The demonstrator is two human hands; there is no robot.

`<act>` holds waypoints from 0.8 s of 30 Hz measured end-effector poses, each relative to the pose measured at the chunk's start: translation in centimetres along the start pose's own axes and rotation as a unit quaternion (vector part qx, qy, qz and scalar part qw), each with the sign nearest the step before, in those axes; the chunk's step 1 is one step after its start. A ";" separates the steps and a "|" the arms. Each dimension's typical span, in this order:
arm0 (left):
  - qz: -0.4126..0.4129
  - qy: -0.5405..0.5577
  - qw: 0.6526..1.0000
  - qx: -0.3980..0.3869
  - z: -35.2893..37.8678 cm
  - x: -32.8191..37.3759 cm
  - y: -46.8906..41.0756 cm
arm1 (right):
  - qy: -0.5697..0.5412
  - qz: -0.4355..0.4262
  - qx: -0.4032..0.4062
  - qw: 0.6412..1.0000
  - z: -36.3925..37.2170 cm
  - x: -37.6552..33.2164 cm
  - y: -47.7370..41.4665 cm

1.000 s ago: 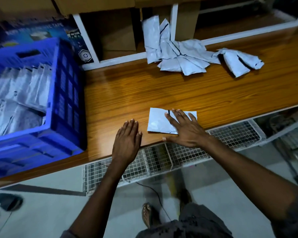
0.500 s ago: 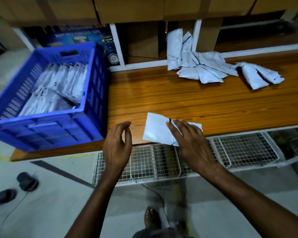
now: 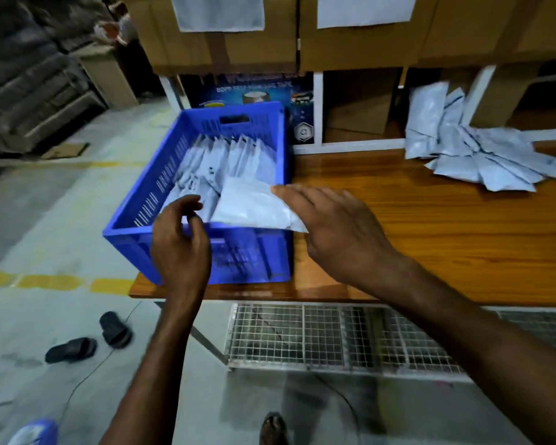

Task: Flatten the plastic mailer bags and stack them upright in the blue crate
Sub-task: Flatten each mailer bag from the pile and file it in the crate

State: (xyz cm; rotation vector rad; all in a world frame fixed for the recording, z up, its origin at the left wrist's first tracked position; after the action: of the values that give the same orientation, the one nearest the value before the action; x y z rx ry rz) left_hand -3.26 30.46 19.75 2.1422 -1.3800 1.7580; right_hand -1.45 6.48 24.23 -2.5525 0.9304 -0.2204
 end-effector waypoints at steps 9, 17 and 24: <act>0.022 -0.254 0.948 -0.191 2.0 -8.7 -14.6 | -0.081 0.156 -0.265 0.948 10.2 -0.1 -16.5; 0.127 -0.381 0.876 -0.266 5.5 -10.4 -17.3 | -0.288 0.315 -0.325 0.844 22.4 -0.4 -17.0; 0.180 -0.405 0.861 -0.248 6.0 -10.8 -16.5 | -0.310 0.237 -0.333 0.858 23.8 0.5 -18.6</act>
State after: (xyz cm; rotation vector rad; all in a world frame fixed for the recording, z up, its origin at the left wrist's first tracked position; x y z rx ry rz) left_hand 12.39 43.56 16.80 2.4692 -2.1999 0.3419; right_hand 16.44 26.72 10.73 -2.5248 1.4696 1.1870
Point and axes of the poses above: each hand's wrist, its own y-axis away from the middle knuckle, its own z-axis out of the palm, x = y × z, the point moved 8 cm from there along -y, towards the middle knuckle, and after that the axes turned 13 degrees about -z, right-handed, at the moved point
